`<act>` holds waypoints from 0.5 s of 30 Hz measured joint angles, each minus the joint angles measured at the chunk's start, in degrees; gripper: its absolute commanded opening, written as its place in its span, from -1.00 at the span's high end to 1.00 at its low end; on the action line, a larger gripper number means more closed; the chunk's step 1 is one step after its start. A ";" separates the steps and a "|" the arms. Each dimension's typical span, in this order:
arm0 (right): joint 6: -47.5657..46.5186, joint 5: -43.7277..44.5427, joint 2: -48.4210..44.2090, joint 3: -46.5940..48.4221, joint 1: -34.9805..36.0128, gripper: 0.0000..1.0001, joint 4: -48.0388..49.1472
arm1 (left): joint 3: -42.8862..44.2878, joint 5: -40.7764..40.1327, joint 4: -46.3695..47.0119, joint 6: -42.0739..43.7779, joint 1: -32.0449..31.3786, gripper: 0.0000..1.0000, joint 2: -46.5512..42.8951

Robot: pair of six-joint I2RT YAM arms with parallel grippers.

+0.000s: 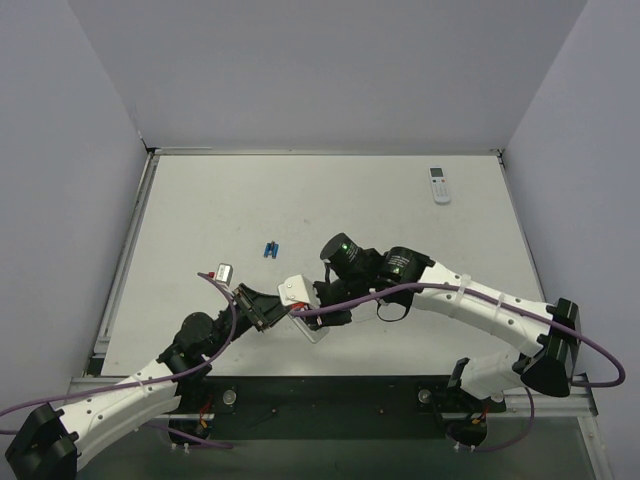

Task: Load the batteries into the remote control
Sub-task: Load the battery into the remote control.

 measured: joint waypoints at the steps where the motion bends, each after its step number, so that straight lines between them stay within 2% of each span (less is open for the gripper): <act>1: 0.00 -0.02 0.13 0.00 -0.02 0.79 -0.09 | -0.02 0.02 -0.09 0.07 0.00 1.00 0.09; 15: 0.22 -0.74 3.89 0.66 -0.13 0.88 0.02 | -0.48 -0.02 -0.37 1.01 -0.07 1.00 0.59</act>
